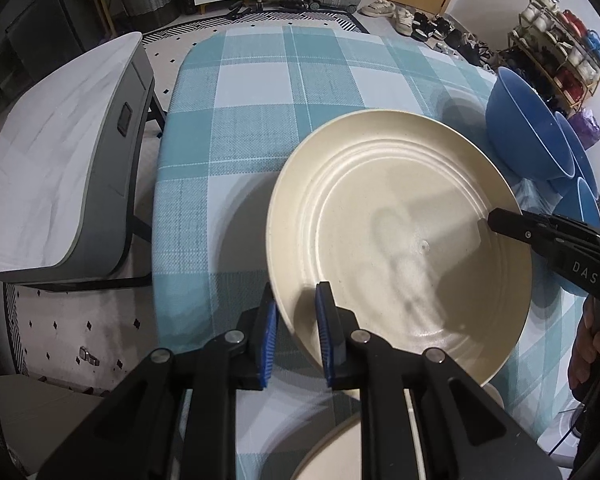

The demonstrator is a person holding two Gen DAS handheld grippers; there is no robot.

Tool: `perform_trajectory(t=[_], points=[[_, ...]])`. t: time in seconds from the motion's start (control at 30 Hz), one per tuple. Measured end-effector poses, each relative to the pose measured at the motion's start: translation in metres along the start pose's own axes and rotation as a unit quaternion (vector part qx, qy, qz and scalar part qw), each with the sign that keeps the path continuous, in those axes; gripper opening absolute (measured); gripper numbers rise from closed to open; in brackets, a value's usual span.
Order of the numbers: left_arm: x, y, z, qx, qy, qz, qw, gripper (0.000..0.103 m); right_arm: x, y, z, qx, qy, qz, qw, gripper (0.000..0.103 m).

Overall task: Organize plates and bowls
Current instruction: 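Lift the cream plate with both grippers and carry it over the plate stack, then lower the held plate onto the stacked cream plates with both grippers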

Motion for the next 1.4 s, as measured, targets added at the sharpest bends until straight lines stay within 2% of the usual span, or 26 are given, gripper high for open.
perform_trajectory(t=[0.5,0.73,0.93,1.4], points=[[0.029,0.029,-0.005,0.014,-0.006,0.002,0.9999,0.016,0.029,0.014,-0.025,0.011,-0.010,0.015,1.000,0.012],[0.035,0.056,-0.014,0.035,-0.007,0.005,0.9993,0.016,0.032,0.035,-0.042,0.015,-0.017,0.011,1.000,0.012],[0.039,0.080,-0.020,0.025,-0.029,0.022,0.9990,0.017,0.037,0.053,-0.060,0.033,-0.014,0.013,0.999,0.012],[0.039,0.127,-0.029,0.026,-0.042,0.037,0.9981,0.018,0.035,0.096,-0.083,0.036,-0.029,0.015,0.999,0.012]])
Point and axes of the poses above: each gripper's, at about its wrist camera, not at the fingertips, and x roughly against the way its jaws point, z to its right, y to its underside, the point moved 10 cm from there along -x, roughly the way its jaws point, and after that the axes turned 13 degrees about x, right-handed, at the moved point
